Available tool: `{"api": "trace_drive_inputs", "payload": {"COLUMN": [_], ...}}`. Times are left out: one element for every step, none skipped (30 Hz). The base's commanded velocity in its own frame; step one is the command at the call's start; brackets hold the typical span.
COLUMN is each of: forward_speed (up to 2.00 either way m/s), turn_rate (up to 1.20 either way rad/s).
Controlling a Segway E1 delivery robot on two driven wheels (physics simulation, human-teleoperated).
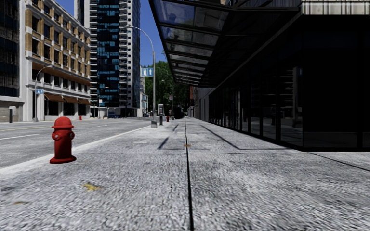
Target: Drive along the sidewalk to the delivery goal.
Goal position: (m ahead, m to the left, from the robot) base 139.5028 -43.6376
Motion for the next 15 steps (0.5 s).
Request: {"api": "trace_drive_inputs", "payload": {"forward_speed": [2.0, 2.0, 2.0, 2.0, 2.0, 2.0, 2.0, 2.0, 2.0, 2.0, 2.0, 2.0, 2.0, 2.0, 2.0], "turn_rate": [0.0, 0.0, 0.0, 0.0, 0.0, 0.0, 0.0, 0.0, 0.0, 0.0, 0.0, 0.0, 0.0, 0.0, 0.0]}}
